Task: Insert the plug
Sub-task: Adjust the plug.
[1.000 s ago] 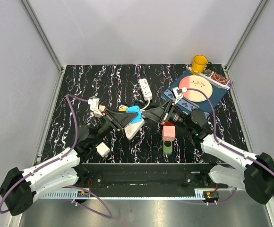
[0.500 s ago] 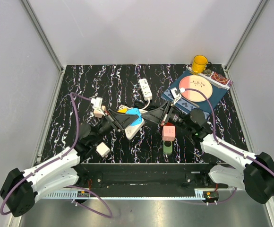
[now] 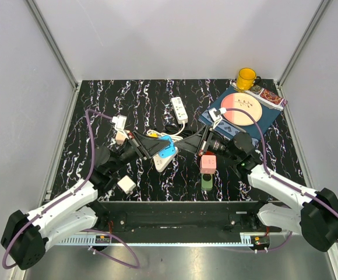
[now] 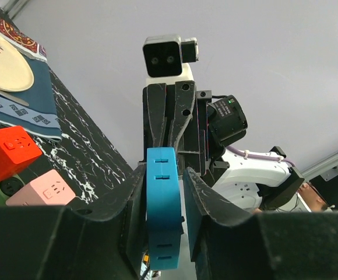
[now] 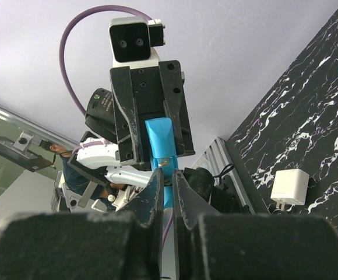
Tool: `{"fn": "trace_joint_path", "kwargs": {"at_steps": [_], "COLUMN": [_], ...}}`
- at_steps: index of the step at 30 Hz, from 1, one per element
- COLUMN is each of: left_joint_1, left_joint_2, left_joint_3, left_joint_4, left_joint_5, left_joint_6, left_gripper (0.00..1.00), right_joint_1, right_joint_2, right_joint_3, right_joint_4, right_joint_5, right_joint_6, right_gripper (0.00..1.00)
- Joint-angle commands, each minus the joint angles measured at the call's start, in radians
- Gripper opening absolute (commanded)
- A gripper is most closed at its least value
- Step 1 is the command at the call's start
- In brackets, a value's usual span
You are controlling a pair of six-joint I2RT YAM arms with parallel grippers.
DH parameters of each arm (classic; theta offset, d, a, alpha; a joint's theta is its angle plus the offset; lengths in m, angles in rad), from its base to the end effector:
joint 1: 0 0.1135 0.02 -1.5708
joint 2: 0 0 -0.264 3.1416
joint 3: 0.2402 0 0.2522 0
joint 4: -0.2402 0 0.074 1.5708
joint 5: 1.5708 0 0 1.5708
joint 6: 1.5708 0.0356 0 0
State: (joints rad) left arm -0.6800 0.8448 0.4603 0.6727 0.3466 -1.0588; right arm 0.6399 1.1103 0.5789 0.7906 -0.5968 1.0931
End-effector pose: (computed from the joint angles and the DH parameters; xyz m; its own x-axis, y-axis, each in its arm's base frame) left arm 0.1459 -0.1335 0.3052 -0.6281 -0.5466 -0.5539 0.6065 0.1022 -0.7885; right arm 0.1840 0.1619 0.3041 -0.7311 0.3715 -0.5723 -0.6100 0.0200 0.7922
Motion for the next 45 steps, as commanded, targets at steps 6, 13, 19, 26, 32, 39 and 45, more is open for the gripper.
{"fn": "trace_joint_path", "kwargs": {"at_steps": [6,13,19,26,32,39,45], "left_joint_1": [0.003,0.003,0.005,0.017,0.019,0.022,0.022], "left_joint_2": [0.037,0.028,0.008,-0.003,-0.009,0.005,0.020], "left_joint_3": [0.063,0.064,0.055,0.051,0.043,0.043,0.037], "left_joint_4": [0.018,-0.004,-0.015,-0.018,-0.008,0.001,0.045], "left_joint_5": [0.107,0.114,0.095,0.092,0.080,0.097,0.103], "left_joint_6": [-0.007,0.000,0.002,-0.006,-0.013,-0.020,-0.040], "left_gripper": [0.31,0.23,0.21,0.28,0.27,0.26,0.20], "right_joint_1": [-0.006,-0.013,-0.014,-0.017,-0.017,-0.017,-0.019], "right_joint_2": [-0.007,-0.009,-0.009,-0.012,-0.009,-0.006,0.002], "right_joint_3": [0.047,0.042,0.036,0.033,0.033,0.038,0.041], "right_joint_4": [0.016,0.015,0.013,0.009,0.009,0.006,0.002], "right_joint_5": [-0.026,-0.023,-0.023,-0.028,-0.029,-0.034,-0.041], "right_joint_6": [-0.021,-0.022,-0.027,-0.027,-0.029,-0.032,-0.035], "right_gripper": [0.00,0.00,0.00,0.00,0.00,0.00,0.00]}}
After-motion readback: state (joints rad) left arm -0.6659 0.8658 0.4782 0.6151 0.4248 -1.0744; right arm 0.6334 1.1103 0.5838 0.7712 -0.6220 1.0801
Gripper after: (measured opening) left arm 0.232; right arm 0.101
